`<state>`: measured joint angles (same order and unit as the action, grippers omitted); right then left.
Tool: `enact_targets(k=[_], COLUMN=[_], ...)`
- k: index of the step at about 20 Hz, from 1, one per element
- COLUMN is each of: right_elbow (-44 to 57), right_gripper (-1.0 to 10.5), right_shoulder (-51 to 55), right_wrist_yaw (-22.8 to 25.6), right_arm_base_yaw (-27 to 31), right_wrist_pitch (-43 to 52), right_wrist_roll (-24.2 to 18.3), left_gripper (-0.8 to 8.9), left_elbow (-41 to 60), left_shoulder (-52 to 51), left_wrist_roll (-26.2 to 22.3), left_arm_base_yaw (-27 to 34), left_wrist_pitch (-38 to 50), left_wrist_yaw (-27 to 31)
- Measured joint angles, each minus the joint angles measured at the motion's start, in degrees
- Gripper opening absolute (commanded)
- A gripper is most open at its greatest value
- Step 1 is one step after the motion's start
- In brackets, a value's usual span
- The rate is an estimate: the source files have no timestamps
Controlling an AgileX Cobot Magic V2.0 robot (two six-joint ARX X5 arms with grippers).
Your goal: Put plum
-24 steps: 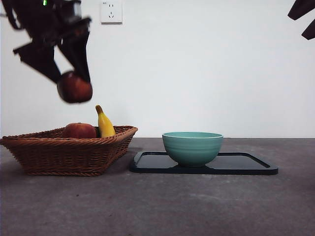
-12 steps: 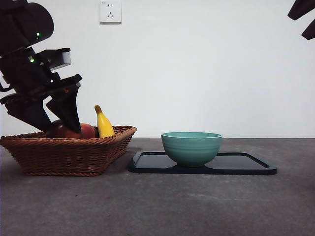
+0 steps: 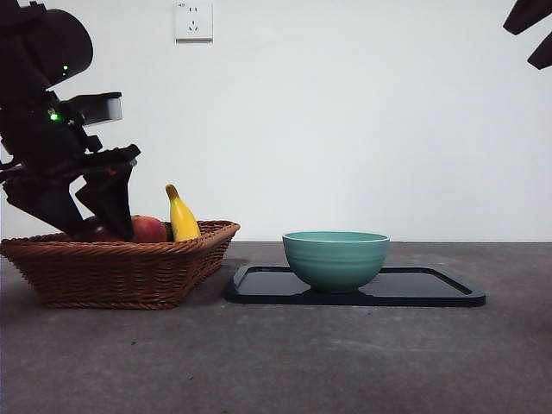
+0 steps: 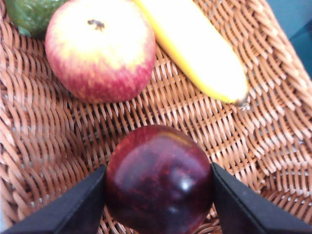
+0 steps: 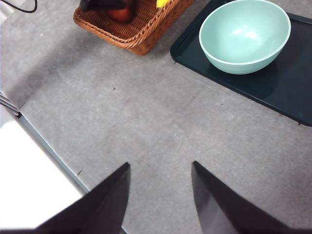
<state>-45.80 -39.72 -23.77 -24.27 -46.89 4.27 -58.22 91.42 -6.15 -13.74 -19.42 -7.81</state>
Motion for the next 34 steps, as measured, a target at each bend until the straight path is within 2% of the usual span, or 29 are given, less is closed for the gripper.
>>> enact_targets(k=[5, 8, 20, 29, 34], right_elbow=[0.0, 0.0, 0.0, 0.0, 0.0], right_gripper=[2.0, 2.0, 2.0, 2.0, 2.0], right_shoulder=[0.0, 0.0, 0.0, 0.0, 0.0], right_wrist_yaw=[0.0, 0.0, 0.0, 0.0, 0.0], right_arm_base_yaw=[0.0, 0.0, 0.0, 0.0, 0.0], right_wrist_pitch=[0.0, 0.0, 0.0, 0.5, 0.5], right_wrist_roll=[0.0, 0.0, 0.0, 0.0, 0.0], left_gripper=[2.66, 3.85, 3.84, 3.82, 3.77], left_elbow=[0.0, 0.0, 0.0, 0.0, 0.0], left_shoulder=[0.5, 0.5, -0.1, -13.2, -23.9], left_wrist_roll=[0.0, 0.0, 0.1, 0.9, 1.1], left_arm_base_yaw=[0.0, 0.0, 0.0, -0.3, -1.5], left_wrist_pitch=[0.0, 0.0, 0.1, -0.8, -5.2], left_wrist_yaw=[0.0, 0.0, 0.0, -0.3, -6.3])
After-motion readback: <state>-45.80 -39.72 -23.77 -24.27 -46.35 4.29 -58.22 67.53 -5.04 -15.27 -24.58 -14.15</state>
